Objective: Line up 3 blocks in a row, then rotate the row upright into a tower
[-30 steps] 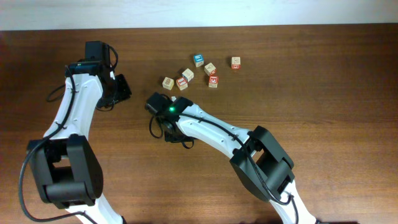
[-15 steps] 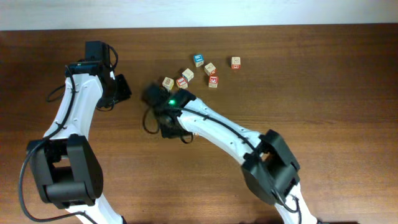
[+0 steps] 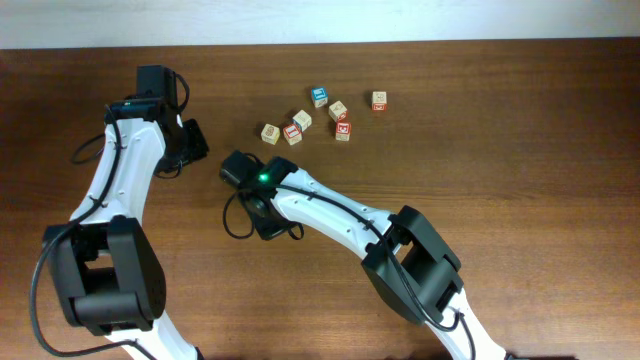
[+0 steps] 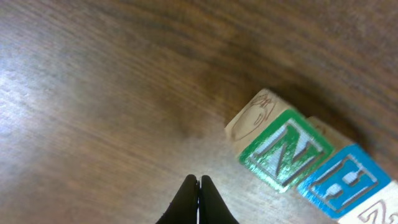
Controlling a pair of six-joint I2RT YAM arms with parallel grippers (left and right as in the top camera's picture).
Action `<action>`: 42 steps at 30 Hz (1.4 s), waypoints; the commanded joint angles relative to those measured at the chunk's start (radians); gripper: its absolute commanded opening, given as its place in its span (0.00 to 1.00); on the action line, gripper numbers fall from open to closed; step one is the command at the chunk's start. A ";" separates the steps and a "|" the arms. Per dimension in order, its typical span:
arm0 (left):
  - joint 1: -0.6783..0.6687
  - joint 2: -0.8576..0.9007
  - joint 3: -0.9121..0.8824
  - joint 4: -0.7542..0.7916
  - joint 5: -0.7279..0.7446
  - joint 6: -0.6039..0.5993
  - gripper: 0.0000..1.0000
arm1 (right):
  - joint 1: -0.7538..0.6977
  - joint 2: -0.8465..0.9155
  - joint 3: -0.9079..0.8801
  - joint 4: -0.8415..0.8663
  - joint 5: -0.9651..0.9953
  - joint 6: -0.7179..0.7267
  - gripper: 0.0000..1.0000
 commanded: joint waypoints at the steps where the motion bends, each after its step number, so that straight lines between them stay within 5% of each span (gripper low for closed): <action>1: 0.000 0.005 0.012 0.000 -0.014 0.016 0.38 | 0.003 0.017 -0.019 0.012 0.096 -0.012 0.05; 19: 0.000 0.005 0.012 -0.003 -0.014 0.016 0.38 | 0.003 0.016 -0.018 0.011 0.132 -0.086 0.05; 23: 0.000 0.005 0.012 -0.002 -0.014 0.016 0.38 | 0.062 0.015 0.024 0.113 0.084 -0.277 0.06; 31: 0.001 0.005 0.012 -0.002 -0.019 0.016 0.38 | 0.055 0.018 -0.028 0.219 0.314 -0.143 0.04; 42: 0.001 0.005 0.012 -0.002 -0.086 0.016 0.38 | 0.036 0.018 -0.038 0.171 0.284 -0.114 0.04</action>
